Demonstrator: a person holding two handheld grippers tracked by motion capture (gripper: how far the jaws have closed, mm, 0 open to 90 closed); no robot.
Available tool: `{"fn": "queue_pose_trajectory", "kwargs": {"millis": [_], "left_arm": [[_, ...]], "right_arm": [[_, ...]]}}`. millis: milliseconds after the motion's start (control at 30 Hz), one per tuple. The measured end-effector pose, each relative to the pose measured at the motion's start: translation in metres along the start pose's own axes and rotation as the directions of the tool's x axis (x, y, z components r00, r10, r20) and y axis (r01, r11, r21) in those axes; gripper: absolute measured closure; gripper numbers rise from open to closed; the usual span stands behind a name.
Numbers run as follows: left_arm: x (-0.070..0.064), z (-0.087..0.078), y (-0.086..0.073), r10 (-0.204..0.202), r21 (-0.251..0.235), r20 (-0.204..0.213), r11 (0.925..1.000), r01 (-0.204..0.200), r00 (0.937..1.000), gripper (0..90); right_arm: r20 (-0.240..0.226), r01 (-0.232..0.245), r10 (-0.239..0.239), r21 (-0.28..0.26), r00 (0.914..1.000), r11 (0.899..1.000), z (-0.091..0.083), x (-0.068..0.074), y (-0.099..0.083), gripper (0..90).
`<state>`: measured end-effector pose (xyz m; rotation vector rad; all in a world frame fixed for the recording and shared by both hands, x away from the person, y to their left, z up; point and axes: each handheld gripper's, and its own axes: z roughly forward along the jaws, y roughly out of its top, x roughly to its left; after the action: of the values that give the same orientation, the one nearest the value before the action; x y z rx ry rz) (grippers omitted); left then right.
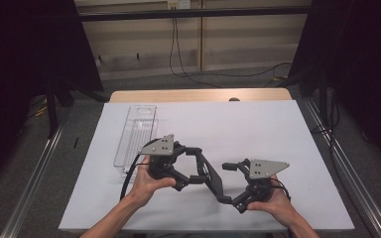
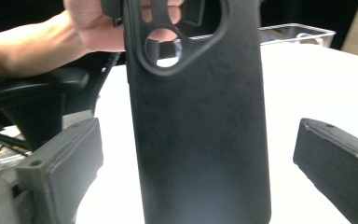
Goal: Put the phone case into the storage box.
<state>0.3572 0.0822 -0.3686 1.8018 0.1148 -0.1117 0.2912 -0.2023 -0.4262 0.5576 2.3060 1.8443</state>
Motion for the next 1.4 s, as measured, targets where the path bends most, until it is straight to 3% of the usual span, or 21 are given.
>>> {"fn": "queue_pose_trajectory", "kwargs": {"millis": [367,567,867,1033,1233,1400], "left_arm": [[0.005,-0.011,0.002,-0.035,-0.004,-0.095,0.9994,0.035,0.9949,14.3],[0.006,-0.015,0.004,-0.058,-0.003,-0.122,0.9983,0.058,0.9909,14.3],[0.006,-0.020,0.006,-0.070,0.009,-0.153,0.9973,0.072,0.9857,14.2],[0.006,-0.024,0.009,-0.075,0.012,-0.167,0.9969,0.078,0.9831,14.3],[0.007,-0.029,0.012,-0.071,0.014,-0.184,0.9971,0.075,0.9805,14.3],[0.008,-0.033,0.013,-0.075,0.013,-0.204,0.9968,0.079,0.9761,14.3]], "right_arm": [[0.086,-0.039,0.042,-0.029,0.9954,0.999,-0.007,-0.005,0.001,0.8],[0.146,-0.050,0.055,-0.037,0.9877,0.998,-0.012,-0.007,0.000,1.2],[0.193,-0.057,0.071,-0.076,0.9786,0.995,-0.018,-0.007,0.002,1.8],[0.215,-0.063,0.076,-0.067,0.9738,0.996,-0.022,-0.006,0.002,1.6],[0.275,-0.071,0.089,-0.075,0.9574,0.995,-0.042,0.000,-0.003,1.2],[0.347,-0.082,0.116,-0.113,0.9305,0.990,-0.062,0.001,-0.009,0.7]]}}
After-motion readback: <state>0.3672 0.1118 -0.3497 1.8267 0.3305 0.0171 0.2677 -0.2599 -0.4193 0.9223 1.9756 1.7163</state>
